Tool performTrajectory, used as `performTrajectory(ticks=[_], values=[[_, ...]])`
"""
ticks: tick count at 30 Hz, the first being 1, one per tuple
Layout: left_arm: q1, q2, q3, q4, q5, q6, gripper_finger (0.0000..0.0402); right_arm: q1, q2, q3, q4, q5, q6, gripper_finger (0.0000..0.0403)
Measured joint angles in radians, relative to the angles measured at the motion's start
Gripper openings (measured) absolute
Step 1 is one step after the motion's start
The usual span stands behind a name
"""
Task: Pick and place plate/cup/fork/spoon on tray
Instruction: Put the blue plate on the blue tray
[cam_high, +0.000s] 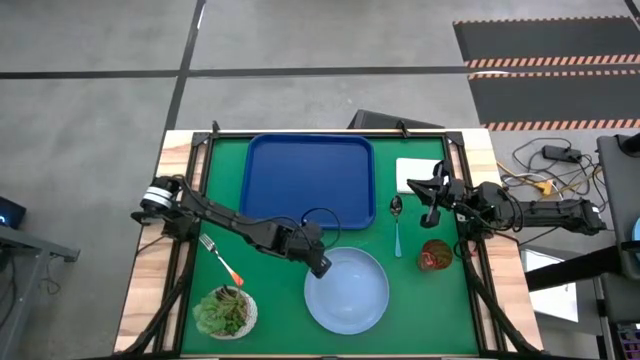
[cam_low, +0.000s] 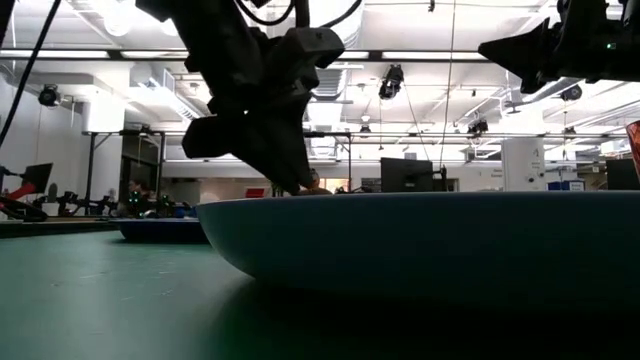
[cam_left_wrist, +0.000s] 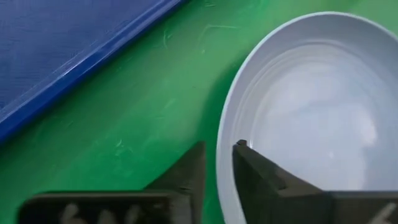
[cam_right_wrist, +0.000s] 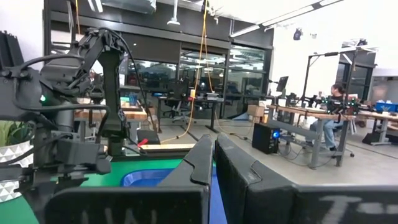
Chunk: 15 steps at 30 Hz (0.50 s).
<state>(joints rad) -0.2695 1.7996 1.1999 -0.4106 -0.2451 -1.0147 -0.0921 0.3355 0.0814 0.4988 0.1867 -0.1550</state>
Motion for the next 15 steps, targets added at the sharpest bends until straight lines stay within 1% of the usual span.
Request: performTrajectory(ticks=[4, 7, 9, 12, 15], values=[[-0.005, 0.0, -0.036, 0.057, 0.0, 0.008, 0.0124, 0.0, 0.0, 0.0, 0.0, 0.0, -0.001, 0.0009], [-0.005, 0.015, -0.053, 0.062, -0.001, 0.039, 0.0148, 0.0, 0.0, 0.0, -0.002, 0.0, -0.002, 0.0009], [-0.005, 0.016, -0.06, 0.064, -0.003, 0.078, 0.0154, 0.0, 0.001, 0.0, -0.007, 0.0, -0.002, 0.0009], [-0.005, 0.018, -0.066, 0.121, -0.025, 0.107, 0.0154, 0.0, 0.0, 0.001, -0.021, 0.001, -0.003, 0.0009], [-0.005, 0.018, -0.07, 0.117, -0.04, 0.123, 0.015, 0.0, 0.0, 0.001, -0.023, 0.003, -0.002, 0.0009]])
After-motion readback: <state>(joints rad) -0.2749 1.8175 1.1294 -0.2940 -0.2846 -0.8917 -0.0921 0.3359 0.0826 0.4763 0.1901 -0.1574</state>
